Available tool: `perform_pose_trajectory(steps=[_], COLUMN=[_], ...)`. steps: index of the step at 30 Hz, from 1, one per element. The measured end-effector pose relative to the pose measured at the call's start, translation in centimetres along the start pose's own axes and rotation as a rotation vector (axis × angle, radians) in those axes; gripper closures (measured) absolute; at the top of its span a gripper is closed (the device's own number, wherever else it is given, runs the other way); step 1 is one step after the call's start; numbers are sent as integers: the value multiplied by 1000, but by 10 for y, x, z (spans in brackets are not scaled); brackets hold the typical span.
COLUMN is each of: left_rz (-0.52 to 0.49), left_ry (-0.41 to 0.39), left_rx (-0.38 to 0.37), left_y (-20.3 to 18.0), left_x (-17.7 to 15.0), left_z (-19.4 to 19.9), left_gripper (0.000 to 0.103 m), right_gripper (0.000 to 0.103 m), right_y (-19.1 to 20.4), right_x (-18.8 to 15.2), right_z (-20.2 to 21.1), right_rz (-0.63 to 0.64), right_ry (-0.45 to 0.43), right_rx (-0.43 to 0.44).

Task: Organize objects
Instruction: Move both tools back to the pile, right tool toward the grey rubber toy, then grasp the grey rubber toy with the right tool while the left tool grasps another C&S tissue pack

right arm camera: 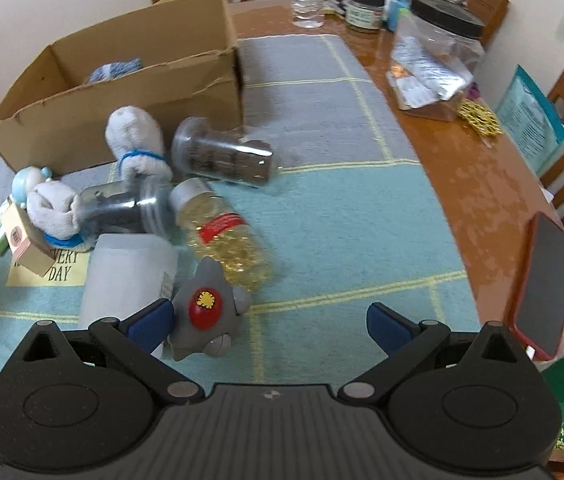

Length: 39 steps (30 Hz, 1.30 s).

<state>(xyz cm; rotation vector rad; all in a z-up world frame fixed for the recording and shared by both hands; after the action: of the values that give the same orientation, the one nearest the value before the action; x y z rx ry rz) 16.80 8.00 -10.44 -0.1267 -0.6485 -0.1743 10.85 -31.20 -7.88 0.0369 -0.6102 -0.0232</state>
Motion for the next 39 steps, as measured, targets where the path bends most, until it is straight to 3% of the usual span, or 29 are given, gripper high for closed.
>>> perform_pose_trajectory(steps=[11,16,24,33,39], left_rz=[-15,-42,-54,-63,-55], left_ry=[8,15,31,27,4], left_rx=[-11,-17,-8,81,164], left_y=[-6,-10,-7,15,41], left_x=[5,7,3,2,12], left_z=[-6,-10,-21,-36,-39], left_gripper=[3,3,3,2,2], right_gripper=[0,0,0,0,0], right_y=[-51,-65,-33,-4,-5], right_x=[-13,-16,-27,-31,-31], right_z=[-6,-14,-16,-45,-49], right_rz=[-117,-191,-190,-61,-48], right_ry=[-17,-3,15,23,25], right_rx=[-110,-68,84,26,11])
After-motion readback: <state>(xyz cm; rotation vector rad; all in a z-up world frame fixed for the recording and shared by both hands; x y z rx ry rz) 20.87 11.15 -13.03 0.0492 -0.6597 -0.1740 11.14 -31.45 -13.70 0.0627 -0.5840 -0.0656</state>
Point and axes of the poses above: each gripper's, at about its wrist camera, not at the fingertips, and z roughly against the way its jaws point, y to its left, x to its top, the point moved 1 cm from there along -z, roughly the way its jaws point, and after that the axes turned 7 degrees about -y, right-handed, at the moved point
